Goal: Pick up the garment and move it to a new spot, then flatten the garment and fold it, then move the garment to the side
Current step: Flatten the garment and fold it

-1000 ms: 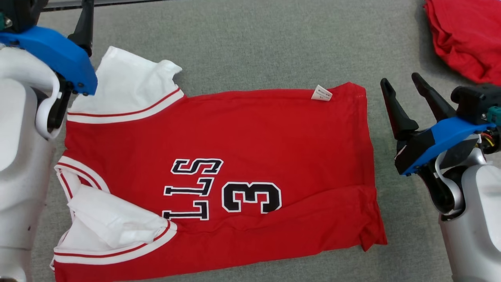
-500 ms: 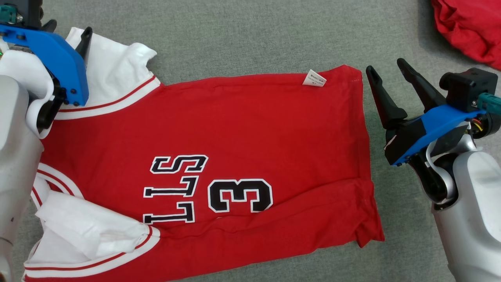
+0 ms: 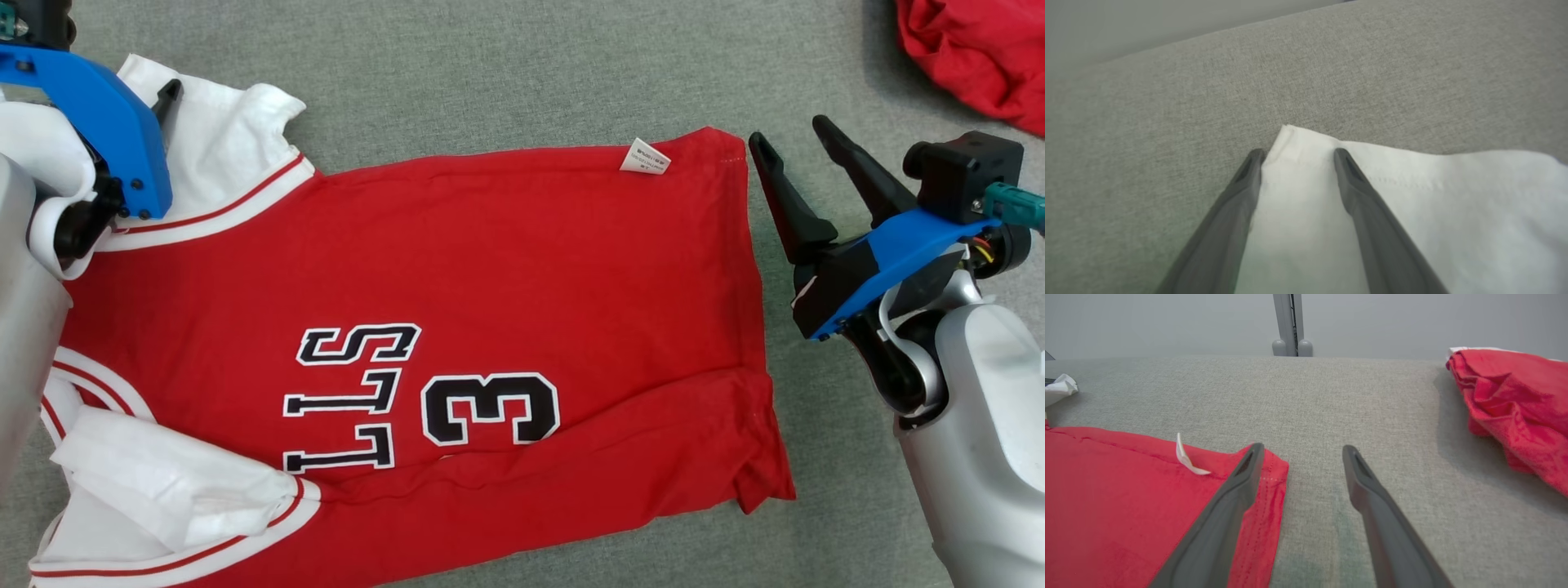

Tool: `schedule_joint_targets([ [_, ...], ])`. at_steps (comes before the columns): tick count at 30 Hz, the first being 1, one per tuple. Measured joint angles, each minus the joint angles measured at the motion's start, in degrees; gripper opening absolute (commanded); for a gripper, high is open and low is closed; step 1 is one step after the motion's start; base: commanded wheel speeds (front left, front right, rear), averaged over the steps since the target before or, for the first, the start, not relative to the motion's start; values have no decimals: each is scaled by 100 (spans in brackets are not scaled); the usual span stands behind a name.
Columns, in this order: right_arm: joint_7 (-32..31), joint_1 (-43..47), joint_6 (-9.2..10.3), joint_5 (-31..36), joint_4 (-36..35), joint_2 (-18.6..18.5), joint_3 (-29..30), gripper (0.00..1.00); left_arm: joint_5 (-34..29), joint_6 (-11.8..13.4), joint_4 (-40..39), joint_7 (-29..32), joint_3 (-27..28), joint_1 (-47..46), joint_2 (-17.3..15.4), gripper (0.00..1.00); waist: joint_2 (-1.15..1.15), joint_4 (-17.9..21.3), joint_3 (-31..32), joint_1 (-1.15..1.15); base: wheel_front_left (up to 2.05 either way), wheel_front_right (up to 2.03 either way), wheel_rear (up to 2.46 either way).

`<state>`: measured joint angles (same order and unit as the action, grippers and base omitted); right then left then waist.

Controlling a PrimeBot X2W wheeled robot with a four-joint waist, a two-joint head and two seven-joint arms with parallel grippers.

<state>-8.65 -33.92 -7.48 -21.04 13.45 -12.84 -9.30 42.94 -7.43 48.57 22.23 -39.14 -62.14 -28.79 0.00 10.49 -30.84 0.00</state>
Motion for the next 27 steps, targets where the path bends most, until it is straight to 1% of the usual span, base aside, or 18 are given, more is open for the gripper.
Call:
schedule_joint_targets([
  [1, -2, -1, 0, -31, 21, -14, -24, 100, 33, 0, -3, 4, -57, -21, -20, 0, 0, 5, 0, 0, 0, 0, 0],
  [8, -169, 5, 0, -268, 66, -160, -177, 100, 55, -1, 3, -249, -430, -37, 2, 0, 0, -87, 153, 0, 0, 0, 0],
  [15, -492, 13, 0, -447, 183, -287, -232, 100, 143, -1, -124, -584, -698, -170, 58, 0, 0, -306, 210, 0, 0, 0, 0],
  [24, -645, -51, 0, -392, 569, -364, -312, 100, 241, -1, -230, -934, -1000, -316, 188, 0, 0, -616, 118, 0, 0, 0, 0],
  [25, -645, -97, 0, -380, 606, -366, -319, 93, 244, -1, -233, -969, -1024, -327, 197, 0, 0, -647, 112, 0, 0, 0, 0],
  [26, -639, -136, 0, -379, 630, -369, -326, 31, 254, -1, -241, -1011, -1051, -347, 202, 0, 0, -676, 108, 0, 0, 0, 0],
  [27, -567, -160, 0, -356, 655, -372, -313, 0, 257, -1, -254, -1061, -1082, -367, 210, 0, 0, -703, 108, 0, 0, 0, 0],
])
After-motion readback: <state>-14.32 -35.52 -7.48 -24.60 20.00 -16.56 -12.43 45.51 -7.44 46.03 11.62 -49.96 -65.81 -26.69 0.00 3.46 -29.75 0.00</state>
